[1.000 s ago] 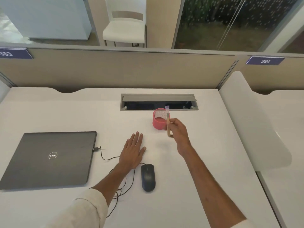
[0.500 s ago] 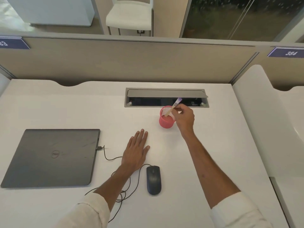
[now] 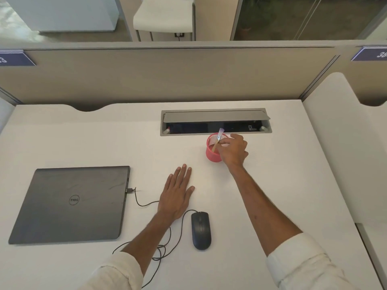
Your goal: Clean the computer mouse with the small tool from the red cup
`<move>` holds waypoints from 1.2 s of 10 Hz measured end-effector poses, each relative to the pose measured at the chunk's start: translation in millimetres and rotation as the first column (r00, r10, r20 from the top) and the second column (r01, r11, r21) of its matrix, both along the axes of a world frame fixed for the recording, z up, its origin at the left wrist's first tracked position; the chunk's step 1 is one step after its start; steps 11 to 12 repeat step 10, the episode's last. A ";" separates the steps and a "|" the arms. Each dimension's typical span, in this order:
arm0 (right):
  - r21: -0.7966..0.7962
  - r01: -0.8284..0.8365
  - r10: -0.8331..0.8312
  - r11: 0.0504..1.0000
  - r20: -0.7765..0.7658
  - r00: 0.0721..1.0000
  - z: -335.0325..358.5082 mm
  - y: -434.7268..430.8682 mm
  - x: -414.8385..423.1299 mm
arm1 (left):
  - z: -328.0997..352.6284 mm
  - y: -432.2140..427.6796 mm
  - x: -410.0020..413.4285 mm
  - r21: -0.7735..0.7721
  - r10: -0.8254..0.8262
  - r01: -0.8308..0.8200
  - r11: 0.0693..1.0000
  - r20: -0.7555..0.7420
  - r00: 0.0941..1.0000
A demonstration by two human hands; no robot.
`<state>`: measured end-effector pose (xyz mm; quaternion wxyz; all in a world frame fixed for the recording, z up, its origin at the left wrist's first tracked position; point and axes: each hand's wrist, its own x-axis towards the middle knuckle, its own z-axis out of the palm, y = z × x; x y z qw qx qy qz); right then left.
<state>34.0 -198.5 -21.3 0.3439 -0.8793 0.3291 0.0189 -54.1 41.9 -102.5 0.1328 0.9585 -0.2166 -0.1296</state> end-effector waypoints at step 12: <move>-0.294 -0.238 0.317 0.926 0.262 0.911 50.3 24.0 -112.7 | 97.5 -19.1 3.4 0.102 -0.015 0.013 0.995 0.015 1.000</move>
